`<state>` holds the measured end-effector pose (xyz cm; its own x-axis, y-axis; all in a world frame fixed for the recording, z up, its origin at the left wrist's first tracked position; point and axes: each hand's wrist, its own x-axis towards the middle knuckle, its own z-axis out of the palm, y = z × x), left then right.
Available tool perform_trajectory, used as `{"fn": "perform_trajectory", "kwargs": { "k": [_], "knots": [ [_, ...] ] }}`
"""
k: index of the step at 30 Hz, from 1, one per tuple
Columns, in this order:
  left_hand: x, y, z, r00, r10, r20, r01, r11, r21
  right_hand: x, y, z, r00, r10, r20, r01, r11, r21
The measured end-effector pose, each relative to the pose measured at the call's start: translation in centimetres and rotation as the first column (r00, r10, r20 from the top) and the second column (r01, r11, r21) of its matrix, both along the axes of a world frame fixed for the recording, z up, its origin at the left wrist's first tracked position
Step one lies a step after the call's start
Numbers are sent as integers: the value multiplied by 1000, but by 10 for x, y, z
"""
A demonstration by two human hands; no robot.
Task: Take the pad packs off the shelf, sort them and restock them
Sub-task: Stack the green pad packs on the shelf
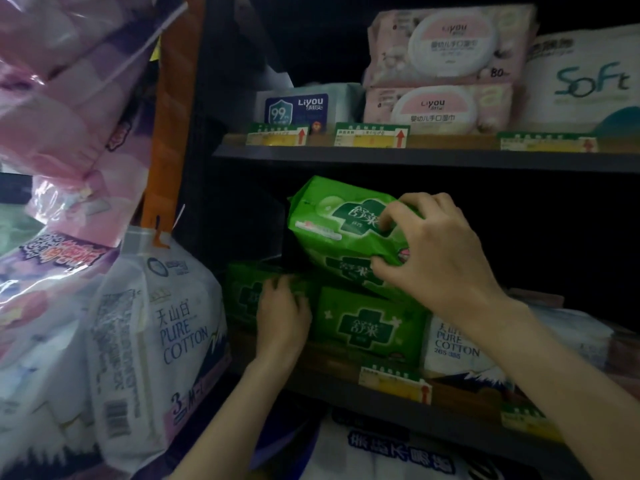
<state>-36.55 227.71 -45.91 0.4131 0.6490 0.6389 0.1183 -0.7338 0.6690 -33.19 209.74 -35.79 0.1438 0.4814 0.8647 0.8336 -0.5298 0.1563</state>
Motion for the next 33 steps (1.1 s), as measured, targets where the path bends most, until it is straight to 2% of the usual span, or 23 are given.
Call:
{"fn": "perform_trajectory", "kwargs": {
  "k": [3, 6, 9, 11, 13, 17, 20, 26, 27, 29, 31, 33],
  "knots": [
    [0, 6, 3, 974, -6, -225, -30, 988, -155, -10, 9, 3, 997, 59, -47, -59, 998, -14],
    [13, 1, 5, 901, -62, -429, 11, 993, -119, -13, 15, 4, 999, 24, -28, -25, 999, -23],
    [31, -1, 6, 799, 71, -596, -82, 997, 8, -6, 12, 3, 998, -35, -44, 34, 999, -14],
    [38, 6, 8, 735, 180, -653, -179, 981, 68, 0, 7, 1, 997, -50, -59, 49, 999, -24],
    [43, 16, 12, 709, 225, -669, -229, 970, 83, 5, 2, -1, 995, -60, -76, 56, 997, -48],
    [51, 31, 20, 725, 177, -666, -140, 984, 110, 13, 0, -6, 997, -43, -63, 41, 999, -24],
    [51, 39, 25, 802, -6, -597, -7, 1000, -19, 13, 3, -7, 997, -41, -58, 38, 998, -54],
    [17, 30, 5, 910, -188, -370, 125, 974, -187, 1, 16, -7, 997, -12, -81, 5, 996, -85],
    [8, 27, 1, 934, -185, -306, 128, 972, -197, -4, 20, -7, 996, 13, -91, -22, 995, -94],
    [-9, 16, -3, 993, -50, -111, 36, 991, -127, -17, 31, -3, 988, 75, -134, -89, 991, -104],
    [-24, 5, -6, 993, 71, 95, -66, 996, -58, -27, 48, 5, 960, 143, -240, -172, 980, -105],
    [-32, 3, -10, 974, 113, 196, -103, 993, -63, -27, 72, 12, 898, 178, -403, -234, 968, -95]
  ]
}}
